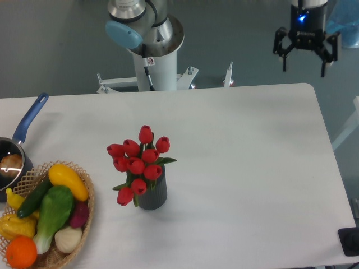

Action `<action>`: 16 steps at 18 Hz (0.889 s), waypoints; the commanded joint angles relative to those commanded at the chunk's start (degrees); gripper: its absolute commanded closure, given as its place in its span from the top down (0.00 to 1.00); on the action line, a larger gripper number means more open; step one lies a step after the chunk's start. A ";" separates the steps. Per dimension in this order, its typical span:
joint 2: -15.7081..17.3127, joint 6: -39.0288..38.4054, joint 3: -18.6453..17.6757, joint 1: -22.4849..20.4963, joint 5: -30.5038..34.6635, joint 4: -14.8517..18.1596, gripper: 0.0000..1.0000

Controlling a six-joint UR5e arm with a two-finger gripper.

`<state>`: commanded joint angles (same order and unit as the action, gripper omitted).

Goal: Pick up the flowers from the vase
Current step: 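Move the open gripper from its raised start pose toward the tulips, then lower the open gripper over the red tulip stems above the vase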

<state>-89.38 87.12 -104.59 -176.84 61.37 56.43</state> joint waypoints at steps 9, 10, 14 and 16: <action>-1.24 -3.45 -3.41 8.78 -1.69 0.35 1.00; -0.89 -3.27 -4.82 8.96 -2.22 0.26 1.00; -1.50 -3.36 -5.36 12.13 -8.01 0.35 1.00; -1.59 -3.53 -5.71 13.35 -10.73 0.44 1.00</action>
<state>-90.97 83.58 -110.30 -163.48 50.64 56.86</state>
